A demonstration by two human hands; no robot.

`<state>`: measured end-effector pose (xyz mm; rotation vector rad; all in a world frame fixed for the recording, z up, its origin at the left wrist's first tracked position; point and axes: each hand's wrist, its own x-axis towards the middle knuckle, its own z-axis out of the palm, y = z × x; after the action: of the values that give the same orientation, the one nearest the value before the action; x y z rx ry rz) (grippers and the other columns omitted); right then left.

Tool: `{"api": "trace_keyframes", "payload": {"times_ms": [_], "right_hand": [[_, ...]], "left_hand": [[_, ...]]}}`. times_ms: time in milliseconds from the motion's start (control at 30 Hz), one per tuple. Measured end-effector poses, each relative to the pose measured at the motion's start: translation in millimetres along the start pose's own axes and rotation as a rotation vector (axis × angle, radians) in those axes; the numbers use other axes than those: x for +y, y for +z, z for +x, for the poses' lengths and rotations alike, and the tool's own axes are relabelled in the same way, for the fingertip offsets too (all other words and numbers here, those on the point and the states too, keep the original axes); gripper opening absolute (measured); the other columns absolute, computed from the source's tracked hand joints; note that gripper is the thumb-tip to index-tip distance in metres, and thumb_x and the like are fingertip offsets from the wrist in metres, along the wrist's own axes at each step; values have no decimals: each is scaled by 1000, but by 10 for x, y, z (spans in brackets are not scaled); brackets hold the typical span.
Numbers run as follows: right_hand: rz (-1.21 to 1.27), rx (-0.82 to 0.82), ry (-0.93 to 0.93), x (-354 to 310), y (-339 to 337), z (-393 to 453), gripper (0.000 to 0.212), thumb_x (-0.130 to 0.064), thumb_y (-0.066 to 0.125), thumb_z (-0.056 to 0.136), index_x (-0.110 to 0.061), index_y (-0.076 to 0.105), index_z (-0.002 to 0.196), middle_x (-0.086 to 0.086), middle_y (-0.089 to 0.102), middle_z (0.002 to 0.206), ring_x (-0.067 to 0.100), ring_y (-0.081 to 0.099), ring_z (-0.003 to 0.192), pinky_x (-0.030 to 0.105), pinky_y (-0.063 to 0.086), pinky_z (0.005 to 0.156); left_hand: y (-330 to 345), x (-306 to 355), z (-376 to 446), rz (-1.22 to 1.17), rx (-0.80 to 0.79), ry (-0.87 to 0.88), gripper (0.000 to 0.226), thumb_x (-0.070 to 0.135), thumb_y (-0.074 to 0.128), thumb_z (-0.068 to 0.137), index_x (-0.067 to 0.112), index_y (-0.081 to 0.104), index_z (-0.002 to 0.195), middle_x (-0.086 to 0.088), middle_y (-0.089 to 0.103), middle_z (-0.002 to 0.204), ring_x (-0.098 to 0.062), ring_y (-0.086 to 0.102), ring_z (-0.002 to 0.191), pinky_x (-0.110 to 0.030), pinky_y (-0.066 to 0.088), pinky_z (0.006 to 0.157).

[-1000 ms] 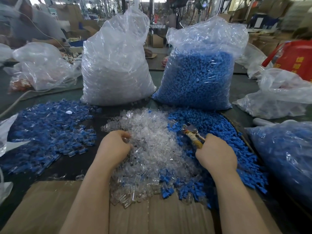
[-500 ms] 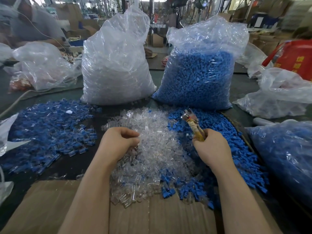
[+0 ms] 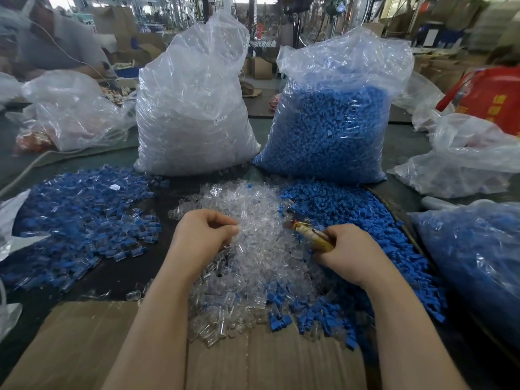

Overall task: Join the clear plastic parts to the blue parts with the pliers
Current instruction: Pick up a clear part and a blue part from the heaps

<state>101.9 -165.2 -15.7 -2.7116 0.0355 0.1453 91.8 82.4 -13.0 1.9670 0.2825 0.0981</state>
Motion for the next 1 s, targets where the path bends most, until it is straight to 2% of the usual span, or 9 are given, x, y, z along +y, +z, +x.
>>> {"api": "trace_keyframes", "payload": {"times_ms": [133, 267, 333, 467, 633, 767, 867, 933, 1000], "right_hand": [[-114, 28, 10, -45, 34, -8, 10, -25, 67, 78, -20, 58, 78, 2, 60, 71, 20, 58, 66, 28, 42, 53], [-128, 53, 18, -52, 37, -22, 12, -28, 66, 80, -21, 56, 76, 1, 59, 71, 19, 57, 65, 28, 41, 52], [-92, 73, 20, -50, 39, -24, 13, -28, 66, 80, -21, 56, 75, 1, 59, 71, 19, 57, 65, 28, 40, 51], [88, 162, 9, -53, 29, -14, 15, -31, 68, 85, -23, 56, 78, -1, 61, 71, 17, 58, 65, 28, 40, 51], [407, 300, -34, -104, 29, -19, 13, -35, 70, 87, -28, 60, 83, -6, 63, 74, 16, 59, 68, 33, 46, 59], [680, 342, -111, -208, 58, -43, 9, -25, 70, 88, -27, 64, 82, -12, 59, 63, 2, 49, 52, 26, 42, 53], [772, 344, -199, -321, 79, -78, 11, -24, 71, 89, -25, 64, 80, -14, 55, 56, 1, 41, 46, 17, 37, 46], [789, 356, -242, -390, 99, -103, 13, -26, 72, 88, -24, 62, 80, -14, 53, 56, 2, 40, 48, 19, 38, 48], [783, 384, -270, -444, 120, -125, 13, -29, 72, 88, -23, 62, 81, -13, 55, 58, 3, 43, 51, 27, 42, 53]], "left_hand": [[9, 14, -2, -58, 3, -8, 10, 12, 74, 86, 21, 74, 89, 0, 75, 77, -18, 72, 77, -32, 60, 76], [19, 63, -18, -195, -41, -34, 15, 4, 67, 90, 17, 74, 90, -2, 76, 81, -12, 74, 75, -20, 57, 65], [22, 91, -28, -268, -66, -42, 14, 2, 67, 90, 13, 74, 91, -5, 77, 81, -13, 74, 75, -19, 57, 65], [60, 150, -53, -368, -106, -41, 9, 1, 69, 87, 6, 72, 94, -9, 76, 81, -18, 75, 80, -25, 60, 71], [154, 240, -104, -518, -102, -39, 14, 5, 76, 80, 2, 70, 92, -9, 76, 77, -17, 74, 72, -22, 59, 63], [227, 306, -147, -644, -90, -42, 16, 3, 75, 80, 3, 68, 94, -9, 76, 78, -19, 74, 74, -22, 57, 62], [293, 355, -192, -680, -80, -24, 15, 1, 74, 82, 4, 69, 96, -10, 76, 79, -19, 74, 75, -22, 58, 65], [344, 385, -223, -677, -64, -14, 13, 0, 74, 82, 5, 70, 95, -9, 76, 77, -19, 74, 74, -21, 58, 64], [388, 419, -258, -665, -57, 0, 11, 0, 73, 83, 5, 70, 92, -9, 75, 75, -18, 74, 73, -21, 57, 63]]}}
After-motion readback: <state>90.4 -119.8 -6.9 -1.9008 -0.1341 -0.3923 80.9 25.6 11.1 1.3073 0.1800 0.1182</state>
